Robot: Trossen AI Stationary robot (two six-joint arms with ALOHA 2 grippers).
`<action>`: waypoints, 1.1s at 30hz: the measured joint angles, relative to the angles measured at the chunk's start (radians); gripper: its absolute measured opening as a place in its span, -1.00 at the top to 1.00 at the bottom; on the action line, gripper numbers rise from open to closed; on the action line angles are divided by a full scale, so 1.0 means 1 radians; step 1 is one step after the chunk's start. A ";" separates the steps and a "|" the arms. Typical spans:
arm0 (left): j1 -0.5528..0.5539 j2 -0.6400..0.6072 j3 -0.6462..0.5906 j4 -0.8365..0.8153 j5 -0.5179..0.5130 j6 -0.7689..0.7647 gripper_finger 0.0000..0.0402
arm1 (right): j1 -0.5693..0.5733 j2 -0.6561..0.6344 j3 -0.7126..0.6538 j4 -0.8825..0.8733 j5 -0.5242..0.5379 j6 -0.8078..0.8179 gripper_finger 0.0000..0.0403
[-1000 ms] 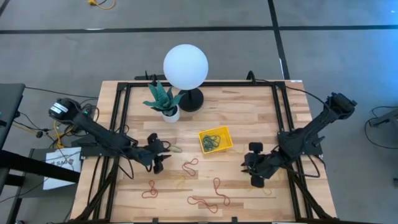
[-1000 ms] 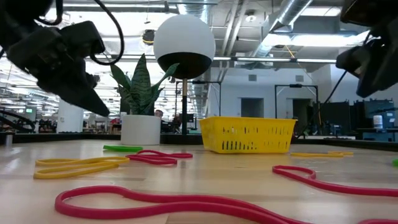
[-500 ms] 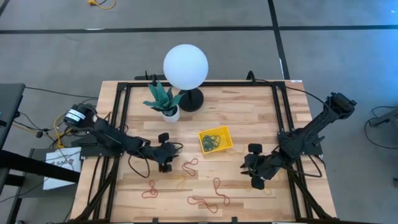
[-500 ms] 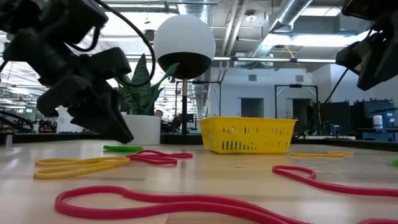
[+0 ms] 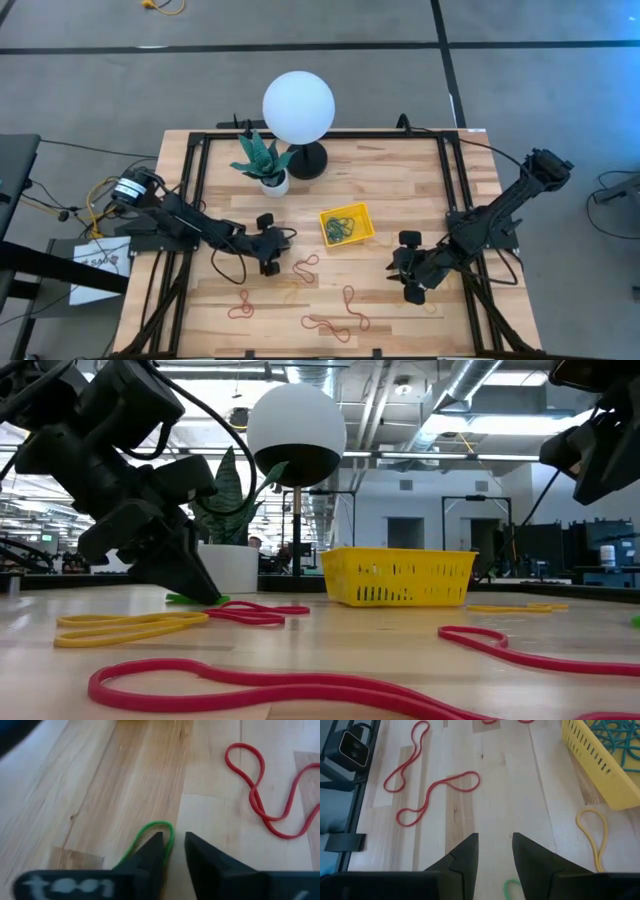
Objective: Pick and place items into bin
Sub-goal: Put the green rubber band into the yellow bin
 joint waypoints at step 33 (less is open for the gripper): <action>0.220 0.035 0.448 0.098 0.293 0.542 1.00 | 0.000 0.000 0.000 -0.001 0.000 0.000 0.44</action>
